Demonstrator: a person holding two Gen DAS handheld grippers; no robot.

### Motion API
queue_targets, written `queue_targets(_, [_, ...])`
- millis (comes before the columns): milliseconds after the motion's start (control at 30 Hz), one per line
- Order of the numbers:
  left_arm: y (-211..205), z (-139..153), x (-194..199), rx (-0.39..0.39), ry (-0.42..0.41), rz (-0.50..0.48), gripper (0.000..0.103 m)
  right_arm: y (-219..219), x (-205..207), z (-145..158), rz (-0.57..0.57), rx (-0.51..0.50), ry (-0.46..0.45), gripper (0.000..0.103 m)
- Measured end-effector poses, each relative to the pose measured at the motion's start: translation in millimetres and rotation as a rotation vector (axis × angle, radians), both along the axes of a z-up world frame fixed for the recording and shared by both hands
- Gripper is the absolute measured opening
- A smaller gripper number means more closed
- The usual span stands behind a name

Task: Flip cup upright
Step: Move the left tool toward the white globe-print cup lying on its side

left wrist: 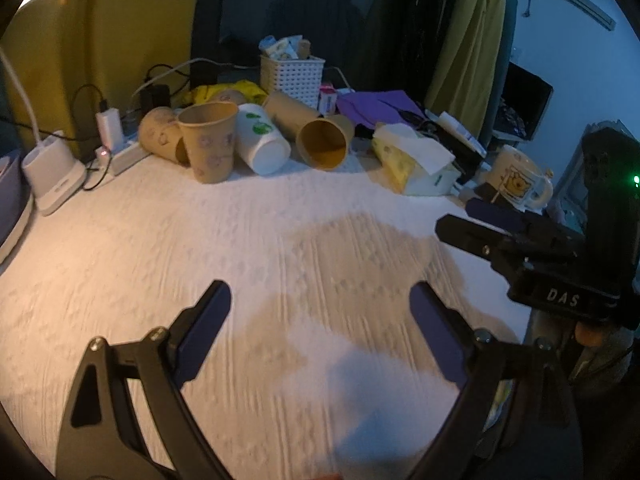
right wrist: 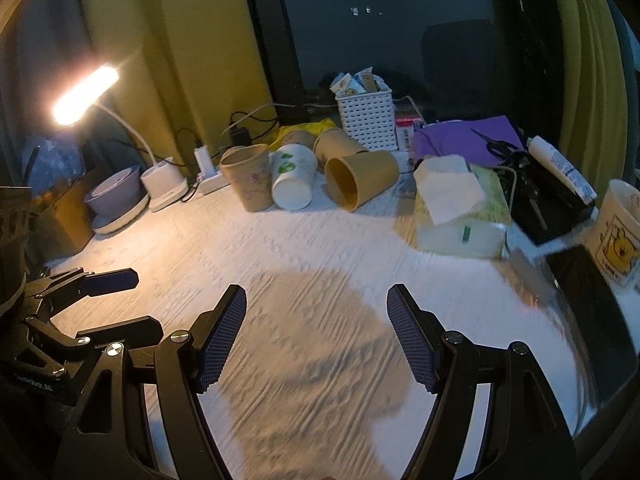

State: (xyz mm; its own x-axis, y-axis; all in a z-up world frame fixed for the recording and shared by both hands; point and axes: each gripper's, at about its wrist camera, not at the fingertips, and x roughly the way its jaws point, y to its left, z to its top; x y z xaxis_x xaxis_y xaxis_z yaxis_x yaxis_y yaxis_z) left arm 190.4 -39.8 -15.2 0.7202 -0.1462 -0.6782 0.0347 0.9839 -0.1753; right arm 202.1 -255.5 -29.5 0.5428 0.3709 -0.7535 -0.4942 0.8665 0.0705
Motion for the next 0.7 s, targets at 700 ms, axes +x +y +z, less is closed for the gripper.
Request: queue_targets(700, [16.8,-8.8,146.0,0.010,0.029,0.030,0.091,13.6,97.6,-3.9,-0.013,-0.081,-0.083,0.076])
